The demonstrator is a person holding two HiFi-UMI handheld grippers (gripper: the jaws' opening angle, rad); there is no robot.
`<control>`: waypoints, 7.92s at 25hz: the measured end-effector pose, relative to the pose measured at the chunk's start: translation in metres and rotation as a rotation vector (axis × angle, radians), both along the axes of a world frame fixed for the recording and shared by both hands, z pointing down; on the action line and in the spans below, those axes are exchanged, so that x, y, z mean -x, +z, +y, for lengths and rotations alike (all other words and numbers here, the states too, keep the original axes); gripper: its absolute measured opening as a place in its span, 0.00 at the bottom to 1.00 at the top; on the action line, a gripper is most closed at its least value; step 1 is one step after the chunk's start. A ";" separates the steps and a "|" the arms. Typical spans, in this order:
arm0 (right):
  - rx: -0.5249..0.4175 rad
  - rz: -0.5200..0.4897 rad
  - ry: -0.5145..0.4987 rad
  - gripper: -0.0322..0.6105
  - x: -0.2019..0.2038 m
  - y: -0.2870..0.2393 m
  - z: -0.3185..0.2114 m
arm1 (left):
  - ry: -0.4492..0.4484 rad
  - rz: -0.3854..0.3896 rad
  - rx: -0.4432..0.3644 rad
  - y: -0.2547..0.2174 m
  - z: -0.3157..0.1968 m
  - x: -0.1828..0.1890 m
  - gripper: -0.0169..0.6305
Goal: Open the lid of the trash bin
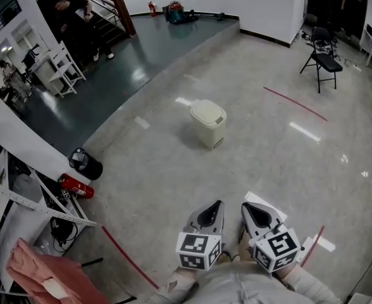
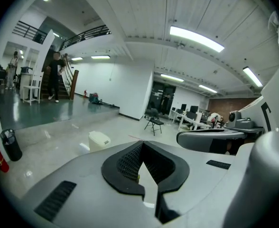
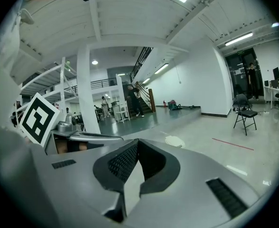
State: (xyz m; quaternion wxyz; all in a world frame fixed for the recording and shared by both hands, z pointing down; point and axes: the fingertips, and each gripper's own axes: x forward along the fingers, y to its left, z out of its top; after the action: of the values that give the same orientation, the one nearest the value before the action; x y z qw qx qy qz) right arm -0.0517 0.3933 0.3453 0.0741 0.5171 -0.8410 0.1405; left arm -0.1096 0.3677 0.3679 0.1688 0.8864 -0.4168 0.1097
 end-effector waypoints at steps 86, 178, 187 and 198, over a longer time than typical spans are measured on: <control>0.214 0.160 -0.200 0.05 -0.088 0.156 -0.589 | -0.270 -0.085 0.255 0.142 -0.542 -0.070 0.03; 0.528 0.348 -0.193 0.05 -0.071 0.414 -0.663 | -0.278 -0.097 0.424 0.267 -0.592 -0.060 0.03; 0.482 0.315 -0.223 0.05 -0.074 0.329 -0.599 | -0.258 -0.133 0.416 0.225 -0.546 -0.066 0.03; 0.324 0.256 -0.324 0.05 -0.075 0.202 -0.518 | -0.237 -0.102 0.357 0.155 -0.491 -0.083 0.03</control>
State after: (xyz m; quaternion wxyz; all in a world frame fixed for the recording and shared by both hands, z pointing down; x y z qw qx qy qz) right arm 0.0234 -0.1244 0.5472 0.2832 0.3709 -0.8631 0.1931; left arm -0.0264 -0.1229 0.5224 0.3134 0.7808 -0.5000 0.2056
